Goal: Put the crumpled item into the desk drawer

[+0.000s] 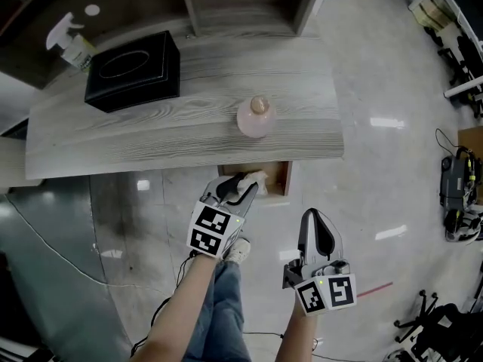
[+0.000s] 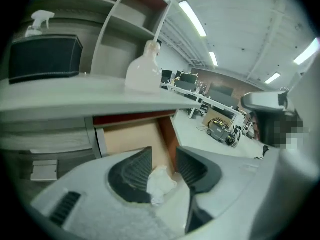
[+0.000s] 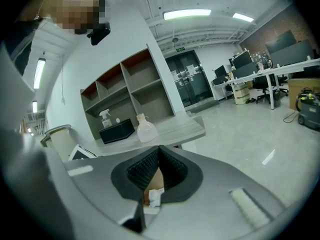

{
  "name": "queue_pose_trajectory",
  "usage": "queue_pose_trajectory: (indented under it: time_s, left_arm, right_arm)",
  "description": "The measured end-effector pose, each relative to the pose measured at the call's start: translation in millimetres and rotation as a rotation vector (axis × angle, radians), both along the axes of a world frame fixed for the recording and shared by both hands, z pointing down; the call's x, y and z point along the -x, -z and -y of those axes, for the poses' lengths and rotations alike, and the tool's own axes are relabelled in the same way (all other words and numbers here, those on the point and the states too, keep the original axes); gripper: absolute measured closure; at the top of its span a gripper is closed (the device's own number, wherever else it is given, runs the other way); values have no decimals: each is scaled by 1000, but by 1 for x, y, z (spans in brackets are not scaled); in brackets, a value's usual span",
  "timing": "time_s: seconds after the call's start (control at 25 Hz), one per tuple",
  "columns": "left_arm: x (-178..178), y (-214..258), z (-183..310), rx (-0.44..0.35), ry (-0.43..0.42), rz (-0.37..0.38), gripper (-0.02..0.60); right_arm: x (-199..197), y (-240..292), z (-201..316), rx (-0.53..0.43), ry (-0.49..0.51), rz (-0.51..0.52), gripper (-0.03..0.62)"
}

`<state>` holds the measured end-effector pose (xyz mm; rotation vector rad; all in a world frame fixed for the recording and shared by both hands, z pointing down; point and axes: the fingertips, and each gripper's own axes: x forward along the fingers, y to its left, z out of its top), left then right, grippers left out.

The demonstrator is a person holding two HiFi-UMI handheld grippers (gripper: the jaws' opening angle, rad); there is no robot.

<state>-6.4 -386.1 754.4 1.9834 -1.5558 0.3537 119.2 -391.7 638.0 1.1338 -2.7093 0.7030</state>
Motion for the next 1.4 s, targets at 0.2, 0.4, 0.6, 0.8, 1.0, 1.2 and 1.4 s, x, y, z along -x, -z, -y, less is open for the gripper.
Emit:
queue_pose_trajectory:
  time_s: [0.2,0.4,0.6,0.8,1.0,1.2,1.4]
  left_arm:
    - [22,100,4,-148,32,15,492]
    - [49,233,14,-318,62,52,526]
    - [70,349,15,-487,64,113,566]
    - [76,429,-1,-592,63,149,575]
    - [75,476,-10,-683,45,166,578]
    - [73,502,-25,-753,33,168,578]
    - [76,500,-33,-755,18,166,578]
  right_arm:
    - [4,53,14,-60,-5,10,582]
    - [0,143,27,-154,-14,21,582]
    - [-13,224,38,-271,-52,38,582]
    - [-28,287,35,-363,-93,61,582]
    - [-30,334,30,-448,-109,91,582]
    - [-30,362,22,-506,-110,101,582]
    - [-27,366,15,-519,-108,84,583]
